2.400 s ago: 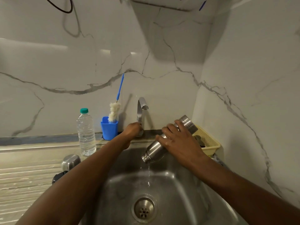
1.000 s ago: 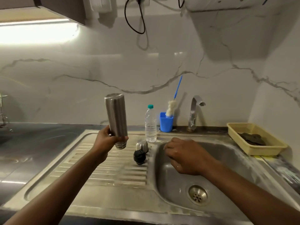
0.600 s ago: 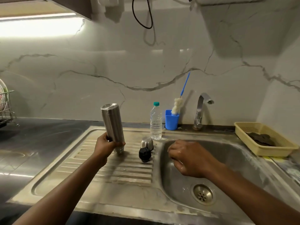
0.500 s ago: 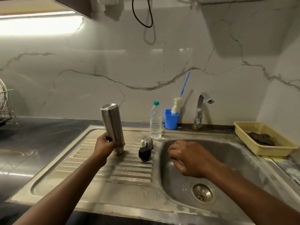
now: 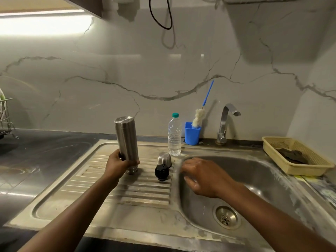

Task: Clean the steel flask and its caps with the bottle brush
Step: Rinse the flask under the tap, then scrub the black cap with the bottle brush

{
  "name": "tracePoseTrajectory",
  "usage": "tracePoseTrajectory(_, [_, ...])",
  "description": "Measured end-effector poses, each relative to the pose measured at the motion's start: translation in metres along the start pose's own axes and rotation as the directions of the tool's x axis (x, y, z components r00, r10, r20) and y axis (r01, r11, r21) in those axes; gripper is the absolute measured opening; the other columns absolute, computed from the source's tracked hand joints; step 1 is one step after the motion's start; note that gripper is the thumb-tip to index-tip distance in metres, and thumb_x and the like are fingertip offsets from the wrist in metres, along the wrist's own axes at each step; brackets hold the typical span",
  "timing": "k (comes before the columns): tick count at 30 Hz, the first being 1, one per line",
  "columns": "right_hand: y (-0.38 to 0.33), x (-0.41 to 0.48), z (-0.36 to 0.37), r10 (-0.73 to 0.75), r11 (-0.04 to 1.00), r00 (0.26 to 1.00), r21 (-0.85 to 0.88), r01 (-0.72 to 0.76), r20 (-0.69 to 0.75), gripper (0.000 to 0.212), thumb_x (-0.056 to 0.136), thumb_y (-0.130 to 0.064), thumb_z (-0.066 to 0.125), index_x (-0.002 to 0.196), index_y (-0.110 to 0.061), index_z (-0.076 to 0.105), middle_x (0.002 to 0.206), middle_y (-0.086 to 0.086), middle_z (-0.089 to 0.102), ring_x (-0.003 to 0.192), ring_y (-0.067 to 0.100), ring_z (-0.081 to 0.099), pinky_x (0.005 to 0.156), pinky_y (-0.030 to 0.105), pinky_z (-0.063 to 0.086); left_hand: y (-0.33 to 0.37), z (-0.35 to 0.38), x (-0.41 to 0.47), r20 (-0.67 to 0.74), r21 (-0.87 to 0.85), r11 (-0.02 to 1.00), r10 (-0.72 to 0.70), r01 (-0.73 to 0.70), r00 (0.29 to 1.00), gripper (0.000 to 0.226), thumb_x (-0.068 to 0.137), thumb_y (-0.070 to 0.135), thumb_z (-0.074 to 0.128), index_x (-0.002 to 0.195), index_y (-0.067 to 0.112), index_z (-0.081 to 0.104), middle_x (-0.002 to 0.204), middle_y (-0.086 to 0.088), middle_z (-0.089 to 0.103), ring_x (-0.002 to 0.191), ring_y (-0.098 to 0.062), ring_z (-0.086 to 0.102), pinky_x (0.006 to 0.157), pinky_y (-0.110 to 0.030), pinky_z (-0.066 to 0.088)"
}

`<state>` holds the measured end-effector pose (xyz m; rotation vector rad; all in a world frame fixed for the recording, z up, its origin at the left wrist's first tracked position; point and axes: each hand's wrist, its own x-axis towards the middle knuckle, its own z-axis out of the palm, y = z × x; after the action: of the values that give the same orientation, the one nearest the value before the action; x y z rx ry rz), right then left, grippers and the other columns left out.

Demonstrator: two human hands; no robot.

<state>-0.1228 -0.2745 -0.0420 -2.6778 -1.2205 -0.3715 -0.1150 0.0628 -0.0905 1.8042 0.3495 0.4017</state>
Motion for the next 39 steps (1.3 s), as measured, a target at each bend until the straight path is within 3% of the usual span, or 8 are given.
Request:
tracePoseTrajectory(6, [-0.023,0.029,0.012,0.106,0.967,0.994,0.229,-0.11,0.033,0.057,0.091,-0.042,0.071,0.143,-0.036,0.05,0.14,-0.011,0.059,0.113,0.008,0.059,0.089,0.027,0.048,0.004,-0.003,-0.006,0.041,-0.028,0.999,-0.024,0.026,0.999,0.08,0.073,0.01,0.094,0.142,0.012,0.053,0.123,-0.005,0.065,0.115,-0.027,0.064,0.101,-0.044,0.052])
tracePoseTrajectory(11, [-0.032,0.062,0.035,0.179,0.952,0.979,0.236,-0.197,0.092,0.072,0.085,-0.052,0.074,0.147,-0.032,0.044,0.144,-0.005,0.055,0.125,0.019,0.058,0.095,0.036,0.052,0.005,-0.014,-0.022,-0.002,-0.056,0.997,-0.061,0.06,0.998,0.105,0.07,0.009,0.096,0.156,0.016,0.035,0.14,-0.006,0.051,0.126,-0.028,0.055,0.107,-0.047,0.048])
tracePoseTrajectory(17, [-0.037,0.076,0.057,0.234,0.951,0.963,0.176,-0.255,0.132,0.061,0.086,-0.041,0.075,0.14,-0.031,0.048,0.142,0.0,0.054,0.117,0.022,0.06,0.093,0.04,0.056,0.01,-0.014,-0.067,-0.177,0.004,0.997,0.082,-0.083,0.981,0.068,0.073,0.007,0.092,0.122,0.018,0.047,0.119,-0.006,0.055,0.108,-0.027,0.059,0.085,-0.038,0.052])
tracePoseTrajectory(21, [-0.035,0.073,0.058,0.253,0.932,0.96,0.235,-0.275,0.118,0.045,0.083,-0.037,0.078,0.123,-0.032,0.057,0.126,-0.003,0.061,0.108,0.019,0.062,0.088,0.04,0.058,0.019,0.002,-0.089,-0.041,0.08,0.977,0.203,-0.199,0.978,0.05,0.074,0.006,0.091,0.106,0.024,0.058,0.11,0.0,0.063,0.101,-0.019,0.064,0.078,-0.037,0.057])
tracePoseTrajectory(24, [-0.031,0.067,0.044,0.292,0.9,0.954,0.317,-0.298,0.067,0.048,0.079,-0.038,0.081,0.123,-0.034,0.062,0.12,-0.006,0.066,0.107,0.016,0.064,0.089,0.038,0.058,0.03,0.022,-0.095,0.107,0.113,0.958,0.252,-0.264,0.962,0.055,0.071,0.007,0.092,0.112,0.029,0.062,0.114,0.003,0.064,0.102,-0.017,0.065,0.082,-0.039,0.062])
tracePoseTrajectory(28, [-0.022,0.057,0.011,0.346,0.842,0.937,0.422,-0.336,0.054,0.057,0.075,-0.042,0.088,0.125,-0.032,0.064,0.118,-0.007,0.068,0.107,0.013,0.064,0.092,0.035,0.057,0.046,0.06,-0.101,0.228,0.149,0.919,0.328,-0.366,0.917,0.073,0.069,0.016,0.096,0.128,0.035,0.058,0.126,0.015,0.06,0.108,-0.003,0.064,0.087,-0.027,0.059])
tracePoseTrajectory(34, [0.009,0.031,-0.029,0.407,0.839,0.911,0.367,-0.402,0.068,0.049,0.072,-0.051,0.089,0.108,-0.031,0.062,0.101,-0.007,0.067,0.092,0.01,0.063,0.081,0.033,0.056,0.069,0.126,-0.108,0.235,0.018,0.921,0.374,-0.389,0.897,0.058,0.074,0.017,0.093,0.118,0.038,0.064,0.11,0.017,0.071,0.102,0.005,0.068,0.081,-0.013,0.056])
tracePoseTrajectory(39, [0.038,0.016,-0.046,0.464,0.824,0.882,0.323,-0.465,0.086,0.057,0.071,-0.066,0.084,0.108,-0.027,0.066,0.098,-0.007,0.068,0.086,0.009,0.063,0.071,0.028,0.049,0.08,0.164,-0.112,0.2,-0.085,0.93,0.367,-0.357,0.908,0.044,0.082,0.014,0.087,0.121,0.025,0.07,0.102,0.015,0.074,0.097,0.009,0.068,0.079,-0.008,0.053])
